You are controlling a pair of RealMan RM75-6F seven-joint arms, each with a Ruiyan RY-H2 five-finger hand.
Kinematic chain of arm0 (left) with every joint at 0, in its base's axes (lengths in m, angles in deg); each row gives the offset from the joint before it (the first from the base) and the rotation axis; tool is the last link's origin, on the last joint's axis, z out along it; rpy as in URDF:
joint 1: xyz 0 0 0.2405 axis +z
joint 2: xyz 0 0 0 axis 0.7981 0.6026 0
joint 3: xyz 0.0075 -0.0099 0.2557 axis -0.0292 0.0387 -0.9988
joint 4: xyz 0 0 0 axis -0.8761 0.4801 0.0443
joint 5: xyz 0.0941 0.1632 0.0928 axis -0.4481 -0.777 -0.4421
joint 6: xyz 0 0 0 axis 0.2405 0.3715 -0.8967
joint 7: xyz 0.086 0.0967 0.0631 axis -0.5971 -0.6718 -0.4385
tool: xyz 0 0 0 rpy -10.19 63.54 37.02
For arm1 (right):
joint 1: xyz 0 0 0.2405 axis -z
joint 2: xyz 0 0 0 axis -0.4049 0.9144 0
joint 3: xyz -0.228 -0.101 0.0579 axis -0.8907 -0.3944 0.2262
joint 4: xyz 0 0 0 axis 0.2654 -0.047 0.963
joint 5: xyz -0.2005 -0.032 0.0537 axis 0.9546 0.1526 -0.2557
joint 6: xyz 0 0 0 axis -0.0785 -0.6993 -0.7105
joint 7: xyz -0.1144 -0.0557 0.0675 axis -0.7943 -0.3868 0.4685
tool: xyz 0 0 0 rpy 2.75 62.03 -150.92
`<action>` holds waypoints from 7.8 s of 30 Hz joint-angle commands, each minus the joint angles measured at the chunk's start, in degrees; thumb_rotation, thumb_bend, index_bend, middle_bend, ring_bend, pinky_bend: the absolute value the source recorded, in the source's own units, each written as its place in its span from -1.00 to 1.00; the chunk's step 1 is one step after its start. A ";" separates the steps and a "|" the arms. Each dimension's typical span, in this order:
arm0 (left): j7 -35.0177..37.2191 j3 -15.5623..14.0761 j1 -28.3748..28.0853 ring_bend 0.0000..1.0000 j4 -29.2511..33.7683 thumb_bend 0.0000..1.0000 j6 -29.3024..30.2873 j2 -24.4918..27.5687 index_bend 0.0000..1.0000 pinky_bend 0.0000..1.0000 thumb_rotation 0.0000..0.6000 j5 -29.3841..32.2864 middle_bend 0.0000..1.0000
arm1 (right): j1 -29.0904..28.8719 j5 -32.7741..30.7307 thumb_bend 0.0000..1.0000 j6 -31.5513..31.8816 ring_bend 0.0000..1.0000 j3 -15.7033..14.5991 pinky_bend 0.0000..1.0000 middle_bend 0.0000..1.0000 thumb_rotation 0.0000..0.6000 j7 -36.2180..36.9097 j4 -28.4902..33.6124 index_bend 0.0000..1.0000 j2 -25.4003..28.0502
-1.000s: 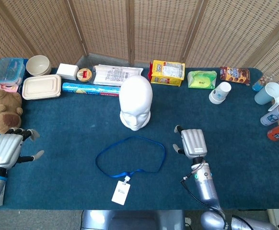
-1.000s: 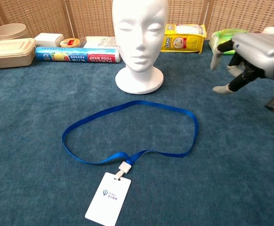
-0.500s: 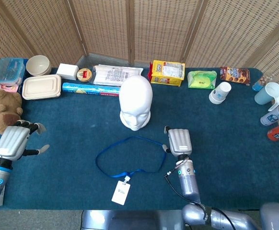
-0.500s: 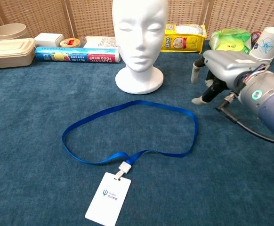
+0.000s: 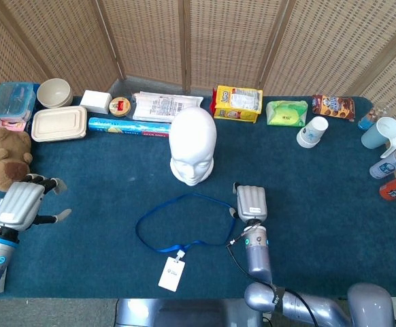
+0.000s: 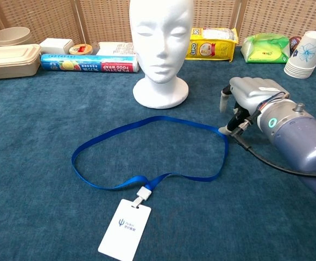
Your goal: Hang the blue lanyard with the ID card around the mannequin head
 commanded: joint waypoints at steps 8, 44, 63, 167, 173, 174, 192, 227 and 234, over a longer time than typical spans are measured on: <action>0.12 -0.42 0.02 -0.22 -0.13 -0.59 0.26 -0.25 -0.23 -0.45 0.59 0.42 -0.06 | -0.52 -1.57 -0.48 -0.47 1.00 0.01 1.00 0.87 0.80 1.05 -1.39 -0.18 -0.13; 2.91 -1.89 0.66 -0.22 -2.55 -0.59 1.03 -0.84 -0.26 -0.45 0.58 0.43 -0.07 | -3.66 -4.50 -0.20 -0.50 1.00 -0.62 1.00 0.87 0.80 -0.13 -4.03 -0.04 -1.74; 3.34 -2.15 0.55 -0.22 -3.24 -0.59 0.64 -1.22 -0.27 -0.45 0.59 0.78 -0.08 | -4.47 -5.28 -0.06 -1.02 1.00 -0.86 1.00 0.87 0.81 -0.53 -6.23 0.08 -2.85; -46.52 8.50 -26.82 1.00 -17.03 -0.39 4.65 -50.30 -0.01 1.00 0.78 43.00 1.00 | -3.05 -3.50 -0.02 -6.35 1.00 -4.17 1.00 0.90 1.00 6.82 -4.16 0.21 0.85; -46.35 8.74 -26.92 1.00 -18.07 -0.34 4.18 -50.97 0.04 1.00 0.78 43.93 1.00 | -2.91 -3.76 -0.02 -6.38 1.00 -4.31 1.00 0.90 1.00 6.90 -4.30 0.21 0.97; -46.40 8.72 -26.94 1.00 -18.14 -0.34 4.16 -51.03 0.04 1.00 0.78 43.99 1.00 | -2.92 -3.77 -0.02 -6.42 1.00 -4.33 1.00 0.90 1.00 6.91 -4.34 0.21 0.96; -46.62 8.75 -27.09 1.00 -19.50 -0.30 3.46 -52.12 0.09 1.00 0.76 45.52 1.00 | -2.62 -4.11 -0.02 -6.46 1.00 -4.49 1.00 0.90 1.00 7.22 -4.30 0.21 1.26; -44.77 8.61 -26.07 1.00 -21.34 -0.13 3.03 -51.48 0.33 1.00 0.83 45.31 1.00 | -2.07 -2.82 -0.01 -5.17 1.00 -4.25 1.00 0.93 1.00 8.40 -1.98 0.26 2.29; -40.83 8.30 -24.20 1.00 -18.06 -0.13 3.90 -48.13 0.33 1.00 0.82 41.31 1.00 | -0.87 0.62 -0.01 -4.19 1.00 -4.29 1.00 0.94 1.00 11.31 6.30 0.27 5.77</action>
